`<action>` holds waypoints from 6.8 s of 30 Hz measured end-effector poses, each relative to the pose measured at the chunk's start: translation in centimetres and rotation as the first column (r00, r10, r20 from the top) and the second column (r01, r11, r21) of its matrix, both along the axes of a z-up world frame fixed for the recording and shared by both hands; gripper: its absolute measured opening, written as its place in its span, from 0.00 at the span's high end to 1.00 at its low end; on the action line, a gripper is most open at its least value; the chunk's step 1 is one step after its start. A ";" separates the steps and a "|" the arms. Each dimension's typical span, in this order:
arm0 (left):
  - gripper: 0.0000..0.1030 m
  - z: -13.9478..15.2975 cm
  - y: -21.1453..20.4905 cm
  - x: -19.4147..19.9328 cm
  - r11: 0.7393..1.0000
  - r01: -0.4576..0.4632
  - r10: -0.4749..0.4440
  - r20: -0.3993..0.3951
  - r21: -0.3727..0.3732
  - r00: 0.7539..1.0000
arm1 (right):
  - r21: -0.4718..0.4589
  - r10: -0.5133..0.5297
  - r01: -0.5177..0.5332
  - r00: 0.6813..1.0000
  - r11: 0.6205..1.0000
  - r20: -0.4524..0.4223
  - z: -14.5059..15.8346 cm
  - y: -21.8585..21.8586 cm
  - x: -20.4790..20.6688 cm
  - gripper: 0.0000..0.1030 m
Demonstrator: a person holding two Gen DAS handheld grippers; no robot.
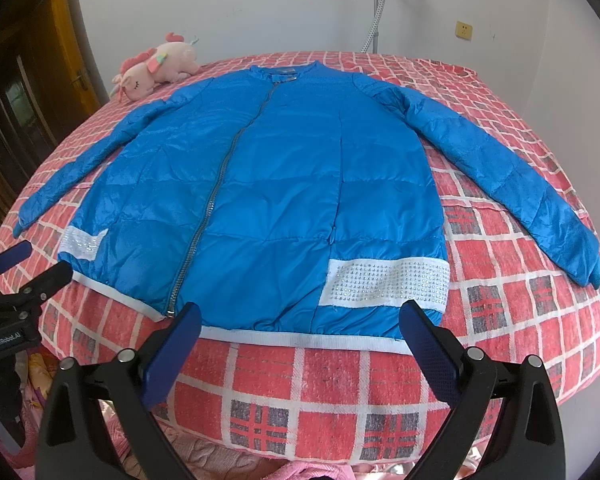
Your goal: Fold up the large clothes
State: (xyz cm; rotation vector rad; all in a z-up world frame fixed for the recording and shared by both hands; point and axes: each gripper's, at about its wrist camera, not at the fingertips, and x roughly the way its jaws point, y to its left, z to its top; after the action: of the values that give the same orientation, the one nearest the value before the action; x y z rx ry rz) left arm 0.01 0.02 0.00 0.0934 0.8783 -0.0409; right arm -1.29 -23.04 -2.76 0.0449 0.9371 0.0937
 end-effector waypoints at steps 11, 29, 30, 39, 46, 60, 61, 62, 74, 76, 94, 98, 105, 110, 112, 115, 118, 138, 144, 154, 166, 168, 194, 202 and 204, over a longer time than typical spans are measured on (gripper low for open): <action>0.03 0.0 0.0 0.0 1.000 0.000 0.000 0.000 0.001 1.000 | 0.001 0.000 0.000 1.000 1.000 0.001 0.0 -0.1 0.1 0.04; 0.03 0.0 0.9 0.3 1.000 0.001 -0.001 0.002 0.002 1.000 | 0.001 0.003 -0.003 1.000 1.000 0.005 0.3 0.1 0.2 0.04; 0.03 0.0 0.9 0.2 1.000 0.002 -0.002 0.002 0.002 1.000 | 0.000 0.003 -0.003 1.000 1.000 0.006 0.3 0.1 0.2 0.04; 0.03 0.6 0.5 1.1 1.000 0.014 -0.015 0.009 0.018 1.000 | 0.018 -0.038 0.037 0.999 0.999 0.027 0.8 -1.5 0.7 0.04; 0.03 1.5 -1.4 5.2 0.997 0.064 -0.066 0.036 0.035 0.997 | -0.027 -0.171 0.173 0.983 0.984 0.066 2.0 -7.5 2.7 0.04; 0.03 0.0 -5.3 18.4 0.992 0.112 -0.114 -0.042 -0.060 0.993 | 0.247 -0.623 0.634 0.771 0.733 -0.131 -1.4 -32.9 2.8 0.04; 0.03 -0.3 -5.5 19.2 0.990 0.117 -0.122 -0.055 -0.084 0.991 | 0.253 -0.641 0.656 0.753 0.711 -0.149 -1.7 -33.9 2.5 0.04; 0.03 -0.6 -5.7 19.8 0.988 0.121 -0.128 -0.070 -0.100 0.989 | 0.270 -0.668 0.687 0.724 0.674 -0.174 -2.4 -35.5 1.9 0.04; 0.03 -2.4 -7.0 23.3 0.990 0.120 -0.127 -0.083 -0.079 0.988 | 0.353 -0.687 0.725 0.682 0.591 -0.250 -7.6 -42.1 2.9 0.22; 0.03 -2.7 -6.8 23.6 0.989 0.120 -0.128 -0.093 -0.088 0.987 | 0.347 -0.688 0.721 0.686 0.600 -0.237 -7.7 -42.1 3.5 0.38; 0.04 -1.8 -4.9 24.4 0.986 0.100 -0.112 -0.083 -0.136 0.990 | 0.512 -0.481 0.407 0.877 0.757 0.014 3.2 -32.4 14.0 0.73; 0.04 -1.7 -4.3 24.6 0.986 0.091 -0.103 -0.079 -0.138 0.992 | 0.499 -0.369 0.304 0.929 0.812 0.035 4.6 -26.8 19.5 0.73; 0.04 -1.8 -3.1 25.4 0.988 0.069 -0.080 -0.077 -0.136 0.994 | 0.381 -0.230 0.205 0.973 0.902 0.021 4.1 -17.7 27.0 0.73; 0.04 -2.0 -2.3 26.1 0.989 0.051 -0.064 -0.086 -0.140 0.994 | 0.278 -0.185 0.179 0.983 0.944 -0.003 2.0 -13.5 30.2 0.73; 0.04 -2.2 -2.1 26.3 0.989 0.047 -0.060 -0.089 -0.140 0.994 | 0.260 -0.162 0.162 0.987 0.952 -0.020 1.0 -12.5 31.0 0.73; 0.04 -2.4 -2.0 26.5 0.989 0.043 -0.058 -0.100 -0.142 0.993 | 0.290 -0.092 0.103 0.995 0.952 -0.049 -0.3 -11.3 32.0 0.67; 0.04 -2.4 -2.1 26.6 0.987 0.050 -0.067 -0.111 -0.152 0.992 | 0.436 0.019 -0.002 0.999 0.900 -0.033 -0.4 -11.6 31.8 0.59; 0.31 -4.6 -19.6 33.6 0.929 0.261 -0.330 -0.265 -0.264 0.906 | 0.463 -0.257 0.206 0.965 0.862 0.050 0.5 -24.8 27.3 0.55; 0.82 -5.0 -19.9 33.8 0.914 0.269 -0.343 -0.223 -0.305 0.912 | 0.452 -0.286 0.235 0.957 0.860 0.046 0.1 -25.7 27.4 0.55; 0.97 0.7 -9.2 33.0 0.902 0.142 -0.177 -0.049 -0.407 0.983 | 0.543 -0.294 0.195 0.951 0.817 0.100 0.5 -26.7 26.9 0.55; 0.97 0.9 2.1 34.3 0.942 -0.058 0.049 -0.037 -0.331 0.998 | 0.511 -0.074 0.050 0.997 0.858 0.028 -2.4 -19.1 30.8 0.55; 0.97 -0.1 3.0 34.8 0.944 -0.071 0.051 -0.068 -0.324 0.996 | 0.462 -0.061 0.055 0.998 0.885 -0.001 -3.1 -17.8 31.4 0.55; 0.53 0.5 -1.6 33.0 0.976 0.024 -0.015 0.043 -0.217 0.999 | 0.190 -0.065 0.046 0.993 0.981 0.094 3.1 -7.2 31.4 0.52; 0.54 -5.1 -1.2 34.9 0.992 -0.004 -0.004 -0.062 -0.130 0.998 | 0.105 -0.033 0.032 0.999 0.994 0.015 -3.0 -3.7 33.6 0.54; 0.53 -5.9 -1.2 35.2 0.993 0.006 -0.017 -0.093 -0.122 0.995 | 0.093 -0.023 0.024 1.000 0.995 -0.009 -4.6 -3.8 33.9 0.54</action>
State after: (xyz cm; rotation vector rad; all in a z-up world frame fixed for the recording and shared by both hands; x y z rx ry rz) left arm 35.25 -1.17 -5.92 -0.0178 0.9676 -0.1101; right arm 32.66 -26.87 -7.34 0.1428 0.9398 0.1154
